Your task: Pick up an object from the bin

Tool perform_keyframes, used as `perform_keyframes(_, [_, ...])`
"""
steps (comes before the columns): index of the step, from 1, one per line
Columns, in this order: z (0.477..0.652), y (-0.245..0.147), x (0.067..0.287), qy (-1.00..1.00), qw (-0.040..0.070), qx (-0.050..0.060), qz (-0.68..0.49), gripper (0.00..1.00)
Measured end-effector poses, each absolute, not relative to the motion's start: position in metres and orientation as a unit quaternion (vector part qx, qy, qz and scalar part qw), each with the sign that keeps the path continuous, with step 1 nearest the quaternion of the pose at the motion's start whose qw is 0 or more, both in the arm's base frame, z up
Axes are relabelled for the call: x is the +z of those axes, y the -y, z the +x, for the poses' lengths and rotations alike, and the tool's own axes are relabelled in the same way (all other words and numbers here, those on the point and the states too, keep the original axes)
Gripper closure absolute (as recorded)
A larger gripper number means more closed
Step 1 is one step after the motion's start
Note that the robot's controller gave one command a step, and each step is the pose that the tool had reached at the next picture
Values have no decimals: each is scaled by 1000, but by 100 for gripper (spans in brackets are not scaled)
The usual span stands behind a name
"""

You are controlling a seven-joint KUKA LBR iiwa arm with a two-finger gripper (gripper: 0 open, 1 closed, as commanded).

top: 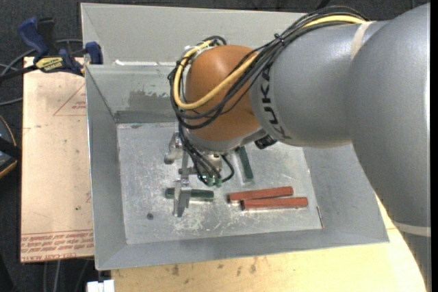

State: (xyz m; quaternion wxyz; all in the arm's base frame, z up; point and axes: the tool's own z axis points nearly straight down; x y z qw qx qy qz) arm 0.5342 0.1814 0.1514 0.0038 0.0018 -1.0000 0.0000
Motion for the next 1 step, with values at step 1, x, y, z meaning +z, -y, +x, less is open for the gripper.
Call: perform_keyframes(1, [536, -181, 155, 1000, 0, -1, 0, 0])
